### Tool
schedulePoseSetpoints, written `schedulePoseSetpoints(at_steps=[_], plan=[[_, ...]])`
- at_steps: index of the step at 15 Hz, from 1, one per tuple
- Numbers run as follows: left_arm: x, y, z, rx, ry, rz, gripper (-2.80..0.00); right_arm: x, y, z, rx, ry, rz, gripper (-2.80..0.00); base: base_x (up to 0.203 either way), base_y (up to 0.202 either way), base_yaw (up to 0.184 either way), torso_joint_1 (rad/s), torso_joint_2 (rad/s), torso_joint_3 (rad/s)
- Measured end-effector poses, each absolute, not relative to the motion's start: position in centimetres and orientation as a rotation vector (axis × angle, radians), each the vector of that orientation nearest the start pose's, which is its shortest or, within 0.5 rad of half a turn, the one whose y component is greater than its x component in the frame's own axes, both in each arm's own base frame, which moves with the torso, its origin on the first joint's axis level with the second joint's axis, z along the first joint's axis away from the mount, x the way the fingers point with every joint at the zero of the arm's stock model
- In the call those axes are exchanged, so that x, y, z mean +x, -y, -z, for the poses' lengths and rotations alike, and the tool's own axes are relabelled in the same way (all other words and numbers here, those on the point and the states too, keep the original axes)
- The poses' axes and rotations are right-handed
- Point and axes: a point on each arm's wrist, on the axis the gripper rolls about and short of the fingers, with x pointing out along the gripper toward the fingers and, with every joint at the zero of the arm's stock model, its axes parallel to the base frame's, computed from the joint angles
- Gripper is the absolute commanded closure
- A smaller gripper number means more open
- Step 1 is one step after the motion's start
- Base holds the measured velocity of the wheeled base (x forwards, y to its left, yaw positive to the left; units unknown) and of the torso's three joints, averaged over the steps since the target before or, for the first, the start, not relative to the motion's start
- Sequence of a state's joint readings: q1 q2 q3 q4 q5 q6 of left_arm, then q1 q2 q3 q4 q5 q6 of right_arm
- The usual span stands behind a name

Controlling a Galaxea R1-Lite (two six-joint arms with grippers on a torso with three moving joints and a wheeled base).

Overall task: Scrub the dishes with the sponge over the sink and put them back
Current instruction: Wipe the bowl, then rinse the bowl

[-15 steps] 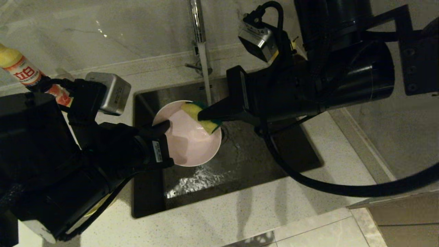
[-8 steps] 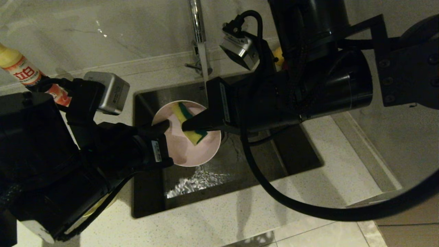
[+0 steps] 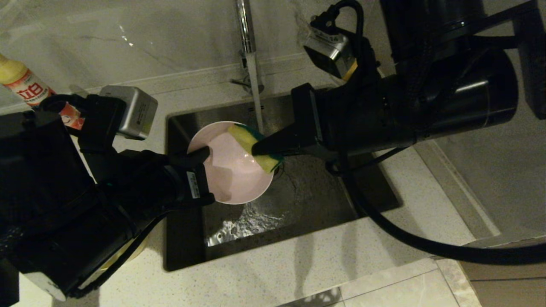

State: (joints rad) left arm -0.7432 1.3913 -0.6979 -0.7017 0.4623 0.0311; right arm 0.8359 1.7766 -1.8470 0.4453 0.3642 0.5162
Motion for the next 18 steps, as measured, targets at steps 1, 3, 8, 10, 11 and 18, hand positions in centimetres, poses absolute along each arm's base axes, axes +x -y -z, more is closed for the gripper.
schedulePoseSetpoints(at_steps=[1,3,8,10,11,18], plan=[[17.6,14.7,-24.3,0.025,0.012,0.278,0.0,21.0,-24.0,-34.6,0.358,-0.677,-1.046,0.0,0.0,0.0,0.0,0.0,0.0,0.0],[17.8,14.7,-24.4,0.021,0.015,0.268,0.0,20.3,-22.8,-35.2,0.365,-0.659,-1.042,0.0,0.0,0.0,0.0,0.0,0.0,0.0],[20.4,14.4,-23.4,-0.001,-0.039,0.187,0.0,17.6,-20.0,-37.9,0.385,-0.573,-1.074,0.0,0.0,0.0,0.0,0.0,0.0,0.0],[21.8,14.5,-22.3,-0.031,-0.09,0.159,0.0,16.7,-19.0,-38.5,0.39,-0.557,-1.076,0.0,0.0,0.0,0.0,0.0,0.0,0.0],[22.7,14.7,-21.8,-0.052,-0.116,0.143,0.0,16.4,-18.4,-38.7,0.391,-0.556,-1.072,0.0,0.0,0.0,0.0,0.0,0.0,0.0],[27.8,15.5,-24.3,-0.294,-0.367,0.09,0.0,15.7,-16.2,-37.2,0.382,-0.586,-1.017,0.0,0.0,0.0,0.0,0.0,0.0,0.0]])
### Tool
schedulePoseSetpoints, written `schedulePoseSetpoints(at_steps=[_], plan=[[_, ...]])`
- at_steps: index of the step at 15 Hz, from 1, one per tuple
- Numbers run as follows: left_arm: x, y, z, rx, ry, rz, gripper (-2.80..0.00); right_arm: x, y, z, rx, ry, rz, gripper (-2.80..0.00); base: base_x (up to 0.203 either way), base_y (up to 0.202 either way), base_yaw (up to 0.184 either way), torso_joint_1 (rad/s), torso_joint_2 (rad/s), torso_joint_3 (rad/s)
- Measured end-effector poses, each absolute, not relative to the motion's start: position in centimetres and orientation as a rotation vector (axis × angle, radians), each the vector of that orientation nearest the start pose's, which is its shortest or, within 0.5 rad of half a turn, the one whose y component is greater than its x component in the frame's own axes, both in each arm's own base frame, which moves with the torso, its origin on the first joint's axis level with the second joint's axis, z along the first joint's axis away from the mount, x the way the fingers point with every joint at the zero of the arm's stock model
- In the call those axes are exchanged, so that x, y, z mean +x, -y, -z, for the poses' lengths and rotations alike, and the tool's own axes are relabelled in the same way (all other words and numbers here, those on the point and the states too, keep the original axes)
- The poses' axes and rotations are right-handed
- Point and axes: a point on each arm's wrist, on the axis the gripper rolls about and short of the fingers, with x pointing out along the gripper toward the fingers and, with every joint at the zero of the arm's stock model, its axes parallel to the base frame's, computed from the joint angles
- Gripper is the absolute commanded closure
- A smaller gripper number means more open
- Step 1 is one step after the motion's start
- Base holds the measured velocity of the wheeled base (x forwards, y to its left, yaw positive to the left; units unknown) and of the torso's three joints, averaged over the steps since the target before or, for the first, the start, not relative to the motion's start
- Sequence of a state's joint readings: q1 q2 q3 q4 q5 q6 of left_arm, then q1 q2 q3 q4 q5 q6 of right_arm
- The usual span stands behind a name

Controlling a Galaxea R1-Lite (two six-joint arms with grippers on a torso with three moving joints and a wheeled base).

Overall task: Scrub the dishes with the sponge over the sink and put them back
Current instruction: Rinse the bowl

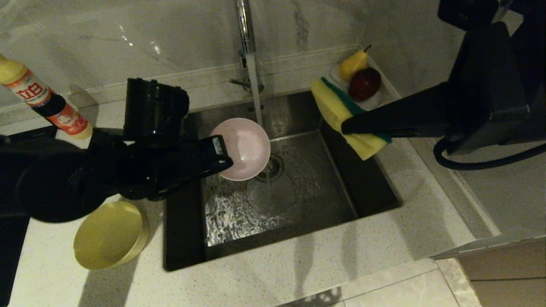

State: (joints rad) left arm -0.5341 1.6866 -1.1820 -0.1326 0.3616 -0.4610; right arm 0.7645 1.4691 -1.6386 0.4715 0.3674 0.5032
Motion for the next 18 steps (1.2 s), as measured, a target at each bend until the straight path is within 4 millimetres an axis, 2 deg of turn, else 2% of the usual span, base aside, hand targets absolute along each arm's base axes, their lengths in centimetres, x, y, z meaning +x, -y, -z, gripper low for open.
schedulePoseSetpoints(at_steps=[3,9,13,18], plan=[[29.7,15.5,-25.6,-0.443,-0.495,0.076,0.0,15.5,-16.0,-37.1,0.383,-0.584,-1.016,0.0,0.0,0.0,0.0,0.0,0.0,0.0],[33.0,15.8,-25.3,-0.543,-0.604,0.03,0.0,15.8,-15.7,-36.6,0.384,-0.6,-0.999,0.0,0.0,0.0,0.0,0.0,0.0,0.0],[34.1,16.0,-25.3,-0.567,-0.601,0.038,0.0,15.8,-15.8,-36.3,0.381,-0.615,-0.995,0.0,0.0,0.0,0.0,0.0,0.0,0.0],[34.3,16.1,-25.1,-0.57,-0.605,0.034,0.0,15.8,-15.8,-36.2,0.381,-0.618,-0.993,0.0,0.0,0.0,0.0,0.0,0.0,0.0]])
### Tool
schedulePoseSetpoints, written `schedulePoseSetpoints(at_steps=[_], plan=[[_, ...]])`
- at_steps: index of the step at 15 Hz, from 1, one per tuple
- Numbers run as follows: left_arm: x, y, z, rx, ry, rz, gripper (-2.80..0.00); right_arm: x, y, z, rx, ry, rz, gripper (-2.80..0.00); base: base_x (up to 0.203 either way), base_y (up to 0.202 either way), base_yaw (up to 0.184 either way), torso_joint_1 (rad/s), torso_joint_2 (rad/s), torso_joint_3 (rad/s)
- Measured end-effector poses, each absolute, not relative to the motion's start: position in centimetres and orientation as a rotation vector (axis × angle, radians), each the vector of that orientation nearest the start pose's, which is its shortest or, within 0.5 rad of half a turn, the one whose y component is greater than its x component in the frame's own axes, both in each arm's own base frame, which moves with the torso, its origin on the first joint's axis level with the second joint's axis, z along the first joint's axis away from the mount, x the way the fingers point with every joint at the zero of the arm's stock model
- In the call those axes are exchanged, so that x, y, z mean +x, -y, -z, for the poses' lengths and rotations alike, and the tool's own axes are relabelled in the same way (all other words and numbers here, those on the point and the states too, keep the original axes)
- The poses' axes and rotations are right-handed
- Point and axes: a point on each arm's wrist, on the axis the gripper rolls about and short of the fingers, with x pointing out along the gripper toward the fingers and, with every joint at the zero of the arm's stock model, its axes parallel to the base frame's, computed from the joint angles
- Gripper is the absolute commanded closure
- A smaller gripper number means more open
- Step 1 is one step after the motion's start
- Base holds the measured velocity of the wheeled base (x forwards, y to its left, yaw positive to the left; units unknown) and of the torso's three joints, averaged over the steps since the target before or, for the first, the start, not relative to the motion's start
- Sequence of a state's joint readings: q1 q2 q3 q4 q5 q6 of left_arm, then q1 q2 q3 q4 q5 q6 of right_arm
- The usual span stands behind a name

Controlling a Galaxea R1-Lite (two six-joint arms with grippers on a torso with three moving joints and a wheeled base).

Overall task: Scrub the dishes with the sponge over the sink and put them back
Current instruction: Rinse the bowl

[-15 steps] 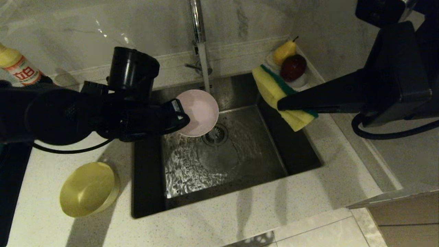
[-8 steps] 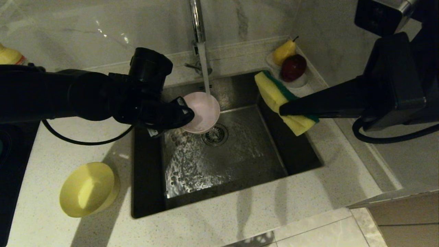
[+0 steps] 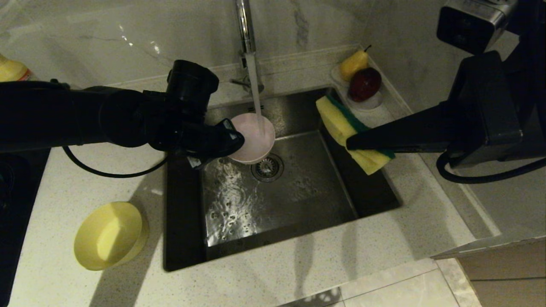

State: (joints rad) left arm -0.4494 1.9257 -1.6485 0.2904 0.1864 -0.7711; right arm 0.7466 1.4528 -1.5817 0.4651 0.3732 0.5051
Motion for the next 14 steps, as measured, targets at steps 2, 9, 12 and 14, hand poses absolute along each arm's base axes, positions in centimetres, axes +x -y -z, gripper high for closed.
schedulePoseSetpoints(at_steps=[2,9,12,14], plan=[[34.2,16.04,-24.99,-0.566,-0.62,0.029,0.0,15.88,-15.81,-36.11,0.38,-0.621,-0.993,0.0,0.0,0.0,0.0,0.0,0.0,0.0],[33.54,15.86,-24.35,-0.596,-0.718,0.031,0.0,16.31,-16.21,-35.68,0.391,-0.581,-1.006,0.0,0.0,0.0,0.0,0.0,0.0,0.0],[33.47,15.83,-24.53,-0.6,-0.712,0.035,0.0,16.33,-16.23,-35.59,0.39,-0.584,-1.005,0.0,0.0,0.0,0.0,0.0,0.0,0.0],[33.41,15.79,-24.62,-0.598,-0.708,0.032,0.0,16.33,-16.23,-35.59,0.391,-0.584,-1.005,0.0,0.0,0.0,0.0,0.0,0.0,0.0]])
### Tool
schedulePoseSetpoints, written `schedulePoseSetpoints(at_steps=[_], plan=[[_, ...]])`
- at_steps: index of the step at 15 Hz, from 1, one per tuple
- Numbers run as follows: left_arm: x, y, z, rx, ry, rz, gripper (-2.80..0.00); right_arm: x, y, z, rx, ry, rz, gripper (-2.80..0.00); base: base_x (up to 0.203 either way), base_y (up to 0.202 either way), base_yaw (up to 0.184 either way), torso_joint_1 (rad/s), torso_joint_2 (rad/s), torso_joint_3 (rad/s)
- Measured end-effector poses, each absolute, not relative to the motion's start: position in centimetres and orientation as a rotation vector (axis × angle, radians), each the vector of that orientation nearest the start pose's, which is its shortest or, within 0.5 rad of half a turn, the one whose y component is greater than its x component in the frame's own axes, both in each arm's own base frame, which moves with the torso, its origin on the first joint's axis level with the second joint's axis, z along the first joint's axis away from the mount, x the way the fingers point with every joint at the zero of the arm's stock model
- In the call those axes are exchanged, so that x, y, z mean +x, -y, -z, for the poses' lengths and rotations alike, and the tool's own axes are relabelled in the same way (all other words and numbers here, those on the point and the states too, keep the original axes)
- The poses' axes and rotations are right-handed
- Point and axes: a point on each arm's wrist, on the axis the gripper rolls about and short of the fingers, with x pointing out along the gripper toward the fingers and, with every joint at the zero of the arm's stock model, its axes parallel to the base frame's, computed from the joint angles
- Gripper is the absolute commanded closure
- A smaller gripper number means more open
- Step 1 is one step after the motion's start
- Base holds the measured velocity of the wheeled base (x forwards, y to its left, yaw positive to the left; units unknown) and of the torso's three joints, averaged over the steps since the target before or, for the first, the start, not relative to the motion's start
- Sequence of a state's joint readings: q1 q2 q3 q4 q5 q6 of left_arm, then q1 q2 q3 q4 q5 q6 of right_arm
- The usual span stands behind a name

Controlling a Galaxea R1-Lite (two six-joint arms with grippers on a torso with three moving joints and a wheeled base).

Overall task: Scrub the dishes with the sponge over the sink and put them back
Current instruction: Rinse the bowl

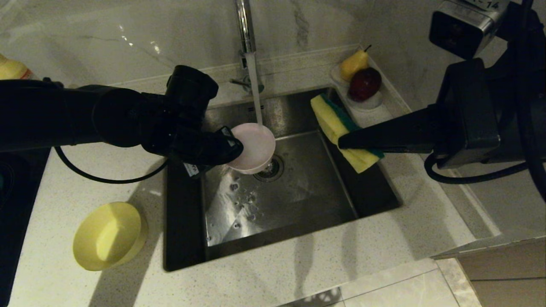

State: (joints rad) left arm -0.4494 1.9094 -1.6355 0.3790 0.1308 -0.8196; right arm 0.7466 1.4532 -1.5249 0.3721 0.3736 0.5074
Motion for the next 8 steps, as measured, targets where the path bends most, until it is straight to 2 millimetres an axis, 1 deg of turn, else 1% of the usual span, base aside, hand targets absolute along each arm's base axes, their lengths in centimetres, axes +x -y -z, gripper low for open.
schedulePoseSetpoints(at_steps=[2,4,6,8], plan=[[33.4,15.7,-24.8,-0.597,-0.695,0.028,0.0,16.3,-16.2,-35.6,0.391,-0.585,-1.005,0.0,0.0,0.0,0.0,0.0,0.0,0.0],[33.1,15.4,-25.4,-0.599,-0.656,0.013,0.0,16.3,-16.2,-35.5,0.392,-0.589,-1.003,0.0,0.0,0.0,0.0,0.0,0.0,0.0],[33.2,15.1,-26.5,-0.602,-0.554,-0.003,0.0,16.3,-16.2,-35.4,0.392,-0.59,-1.002,0.0,0.0,0.0,0.0,0.0,0.0,0.0],[33.1,14.5,-27.3,-0.556,-0.448,-0.029,0.0,16.1,-16.1,-35.5,0.393,-0.588,-1.002,0.0,0.0,0.0,0.0,0.0,0.0,0.0]])
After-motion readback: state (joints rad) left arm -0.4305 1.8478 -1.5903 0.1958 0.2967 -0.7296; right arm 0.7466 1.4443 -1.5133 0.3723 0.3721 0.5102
